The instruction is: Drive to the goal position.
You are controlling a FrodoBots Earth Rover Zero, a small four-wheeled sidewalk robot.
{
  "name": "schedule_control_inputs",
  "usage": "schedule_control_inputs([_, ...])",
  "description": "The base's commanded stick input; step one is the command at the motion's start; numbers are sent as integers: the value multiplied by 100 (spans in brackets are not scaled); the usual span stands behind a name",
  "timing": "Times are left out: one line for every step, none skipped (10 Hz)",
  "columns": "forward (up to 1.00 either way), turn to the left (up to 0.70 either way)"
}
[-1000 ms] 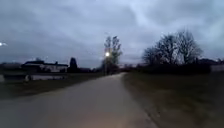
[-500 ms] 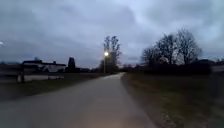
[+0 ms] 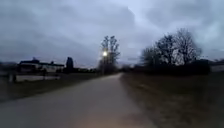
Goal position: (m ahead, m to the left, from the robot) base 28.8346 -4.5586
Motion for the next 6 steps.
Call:
schedule_control_inputs([100,4])
schedule_control_inputs([100,4])
schedule_control_inputs([100,4])
schedule_control_inputs([100,4])
schedule_control_inputs([100,4])
schedule_control_inputs([100,4])
